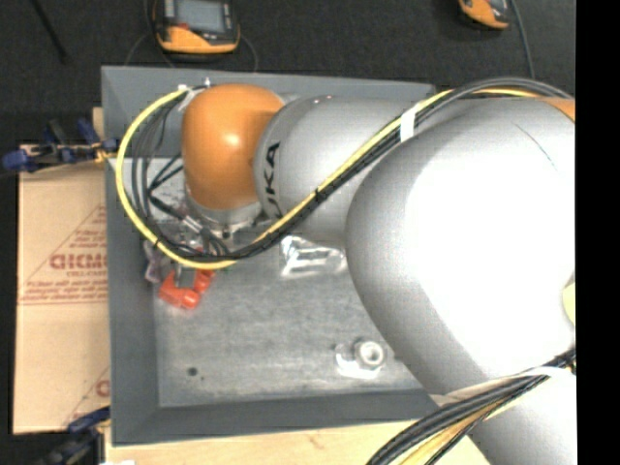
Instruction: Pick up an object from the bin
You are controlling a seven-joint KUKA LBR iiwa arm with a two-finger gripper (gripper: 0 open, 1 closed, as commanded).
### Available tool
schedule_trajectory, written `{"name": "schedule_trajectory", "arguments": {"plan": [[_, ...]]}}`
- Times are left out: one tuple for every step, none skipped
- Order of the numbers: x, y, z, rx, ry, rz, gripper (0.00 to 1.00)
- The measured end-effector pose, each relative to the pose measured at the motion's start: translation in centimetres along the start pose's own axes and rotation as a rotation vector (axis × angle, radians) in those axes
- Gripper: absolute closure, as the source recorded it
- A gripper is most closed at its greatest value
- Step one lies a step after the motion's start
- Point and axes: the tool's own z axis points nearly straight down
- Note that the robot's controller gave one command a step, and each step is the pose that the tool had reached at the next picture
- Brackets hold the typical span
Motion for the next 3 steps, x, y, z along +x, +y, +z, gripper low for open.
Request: {"name": "schedule_trajectory", "arguments": {"plan": [[0.2, -0.2, 0.0, 0.004, 0.004, 0.0, 0.0], [-1.6, -0.2, 4.7, 0.003, 0.007, -0.251, 0.0], [-1.8, -0.2, 4.1, 0.003, 0.004, -0.252, 1.0]]}}
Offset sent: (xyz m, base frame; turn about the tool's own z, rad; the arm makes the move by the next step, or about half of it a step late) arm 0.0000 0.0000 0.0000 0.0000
